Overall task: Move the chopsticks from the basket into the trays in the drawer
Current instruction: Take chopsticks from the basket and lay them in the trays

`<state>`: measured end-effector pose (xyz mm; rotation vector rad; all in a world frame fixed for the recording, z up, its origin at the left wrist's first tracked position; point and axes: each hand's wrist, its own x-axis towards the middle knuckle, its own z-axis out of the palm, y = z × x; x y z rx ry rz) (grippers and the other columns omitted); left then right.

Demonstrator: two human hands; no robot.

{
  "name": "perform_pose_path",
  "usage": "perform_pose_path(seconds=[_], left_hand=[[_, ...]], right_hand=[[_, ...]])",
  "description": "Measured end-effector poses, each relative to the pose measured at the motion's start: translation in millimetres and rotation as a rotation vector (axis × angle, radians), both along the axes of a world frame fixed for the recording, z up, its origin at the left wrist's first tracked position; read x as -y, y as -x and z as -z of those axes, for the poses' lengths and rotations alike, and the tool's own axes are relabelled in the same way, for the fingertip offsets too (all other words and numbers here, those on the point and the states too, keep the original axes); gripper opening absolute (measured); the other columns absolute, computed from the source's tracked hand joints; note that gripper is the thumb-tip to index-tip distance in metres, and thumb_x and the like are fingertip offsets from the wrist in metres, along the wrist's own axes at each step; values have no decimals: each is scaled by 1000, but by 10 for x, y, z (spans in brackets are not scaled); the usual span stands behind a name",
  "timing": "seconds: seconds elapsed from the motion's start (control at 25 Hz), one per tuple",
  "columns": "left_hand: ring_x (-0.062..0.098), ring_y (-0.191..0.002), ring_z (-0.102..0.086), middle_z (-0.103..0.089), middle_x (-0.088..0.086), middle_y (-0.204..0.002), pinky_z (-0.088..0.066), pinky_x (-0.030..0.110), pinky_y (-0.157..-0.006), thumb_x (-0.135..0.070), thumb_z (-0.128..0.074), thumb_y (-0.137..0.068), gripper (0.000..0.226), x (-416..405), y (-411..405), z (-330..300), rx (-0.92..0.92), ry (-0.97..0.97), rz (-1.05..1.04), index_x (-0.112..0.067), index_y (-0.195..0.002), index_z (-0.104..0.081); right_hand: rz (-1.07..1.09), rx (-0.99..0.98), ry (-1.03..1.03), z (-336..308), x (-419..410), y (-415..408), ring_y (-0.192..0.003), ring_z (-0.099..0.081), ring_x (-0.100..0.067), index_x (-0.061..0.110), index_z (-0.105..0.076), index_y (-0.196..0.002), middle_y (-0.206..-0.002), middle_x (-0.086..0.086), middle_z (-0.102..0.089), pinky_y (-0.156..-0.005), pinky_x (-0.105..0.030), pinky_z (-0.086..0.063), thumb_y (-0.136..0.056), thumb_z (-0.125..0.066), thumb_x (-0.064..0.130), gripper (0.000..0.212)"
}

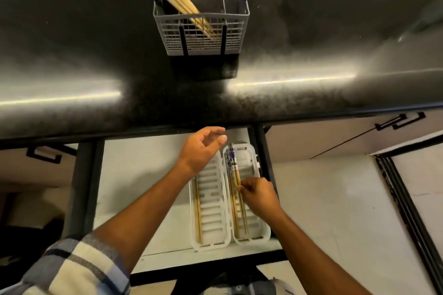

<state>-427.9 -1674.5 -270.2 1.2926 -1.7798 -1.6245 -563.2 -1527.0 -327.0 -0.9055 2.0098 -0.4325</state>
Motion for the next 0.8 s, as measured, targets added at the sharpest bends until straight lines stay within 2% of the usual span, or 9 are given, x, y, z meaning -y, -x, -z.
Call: perform_pose_path(seconds=[0.12, 0.24, 0.32, 0.4, 0.52, 0.68, 0.8], left_hand=[[5, -103, -67, -72, -4, -108, -55, 21, -87, -23, -64, -94, 21, -53, -68, 76, 5, -14, -62, -20, -114, -68], [10, -104, -69, -73, 0, -110, -56, 21, -86, -23, -64, -94, 22, -39, -102, 96, -11, -39, -111, -17, -115, -69], [10, -103, -69, -73, 0, -110, -57, 19, -83, -23, -63, -94, 22, -40, -121, 97, -13, -45, -129, -18, -115, -69], [8, -100, -70, -74, -2, -108, -56, 15, -79, -26, -63, -94, 24, -44, -141, 90, 7, -27, -149, -21, -117, -67], [7, -100, -70, -74, -4, -108, -56, 20, -84, -29, -63, -94, 26, -25, -177, 95, 16, -14, -184, -24, -119, -64], [7, -99, -71, -75, -4, -103, -56, 25, -88, -27, -64, -94, 19, 2, -182, 97, -26, -46, -212, -26, -113, -65], [6, -98, -71, -76, -4, -101, -56, 25, -89, -27, -64, -94, 19, -5, -153, 107, -60, -76, -217, -25, -113, -66]], right_hand=[[54, -129, -84, 136, 29, -132, -54, -59, -16, 15, -61, -58, -62, 0, -62, -48, -27, -48, -94, -59, 18, 36], [42, -194, -150, 247, 87, -241, -67, -66, -18, 8, -72, -81, -81, -5, -72, -61, -28, -57, -94, -56, 7, 20], [-14, -211, -161, 305, 91, -294, -73, -69, -17, 7, -71, -93, -89, -6, -73, -68, -27, -60, -95, -56, 7, 15], [-3, -200, -157, 335, 100, -295, -79, -71, -21, 5, -69, -97, -93, -9, -73, -73, -34, -62, -96, -55, 7, 15], [93, -134, -141, 352, 125, -279, -95, -66, -35, -4, -64, -105, -102, -17, -68, -82, -39, -56, -97, -47, 8, 22], [149, -147, -139, 375, 124, -301, -84, -69, -23, 5, -68, -101, -94, -9, -70, -77, -37, -62, -96, -56, 8, 14], [139, -179, -141, 382, 93, -282, -83, -67, -21, 3, -66, -103, -96, -9, -69, -75, -29, -57, -98, -54, 11, 16]])
